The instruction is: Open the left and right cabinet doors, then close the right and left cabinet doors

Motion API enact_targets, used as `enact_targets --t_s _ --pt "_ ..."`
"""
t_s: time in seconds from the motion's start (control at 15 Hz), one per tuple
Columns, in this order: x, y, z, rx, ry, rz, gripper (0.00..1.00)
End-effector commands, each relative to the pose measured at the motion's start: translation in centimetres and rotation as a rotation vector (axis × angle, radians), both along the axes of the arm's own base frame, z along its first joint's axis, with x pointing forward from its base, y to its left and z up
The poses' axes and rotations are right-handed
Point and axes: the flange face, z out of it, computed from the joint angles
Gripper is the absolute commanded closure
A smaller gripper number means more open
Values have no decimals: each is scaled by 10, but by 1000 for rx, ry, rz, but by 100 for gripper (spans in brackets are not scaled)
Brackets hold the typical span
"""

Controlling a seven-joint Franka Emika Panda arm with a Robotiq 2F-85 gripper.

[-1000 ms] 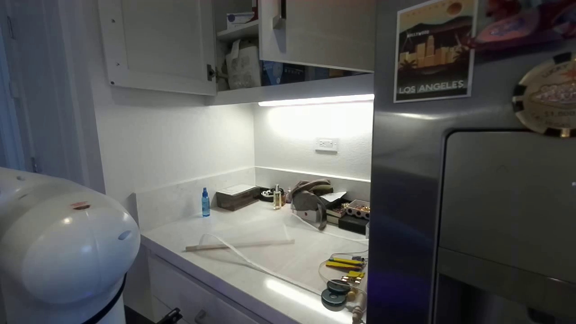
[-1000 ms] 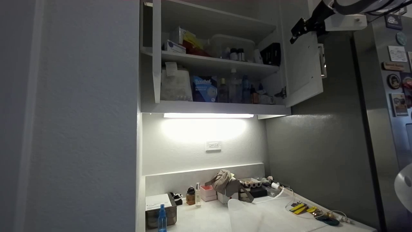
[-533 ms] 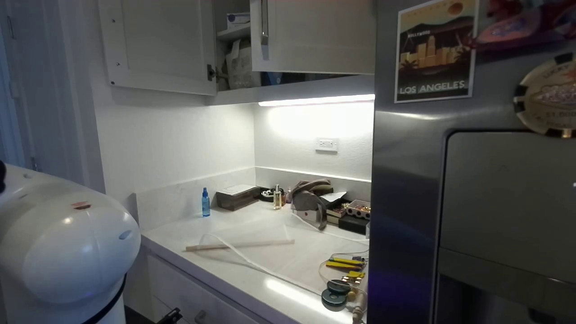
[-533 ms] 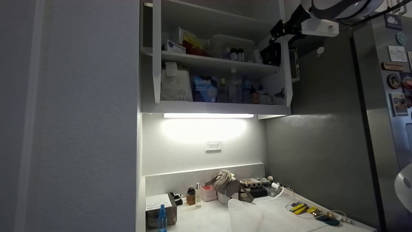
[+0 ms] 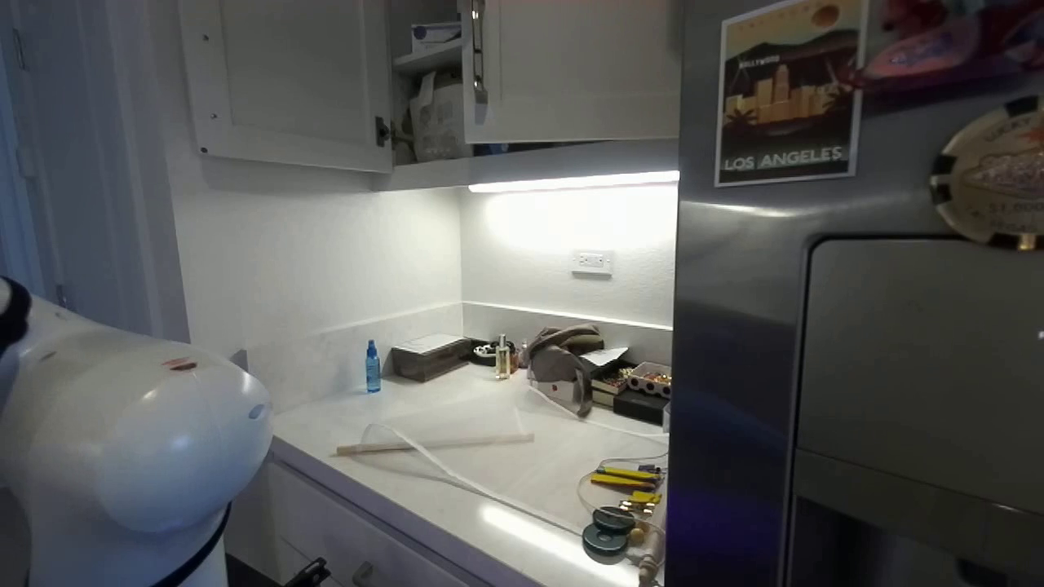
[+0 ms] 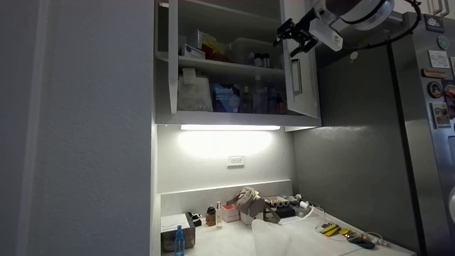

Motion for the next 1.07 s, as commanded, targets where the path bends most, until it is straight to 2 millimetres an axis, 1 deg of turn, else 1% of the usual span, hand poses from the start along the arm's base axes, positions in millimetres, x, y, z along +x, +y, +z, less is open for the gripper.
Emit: enact_targets --t_s 0.0,0.2,0.4,0.73,0.87,1.0 --pt "7 7 24 75 -16 79 0" --pt "-9 5 40 66 -20 107 0" --pt "-24 -4 52 52 24 116 0" --pt "-50 -30 60 59 174 255 0" --pt "-59 -37 63 68 213 328 0" --pt "-65 -39 67 72 238 390 0"
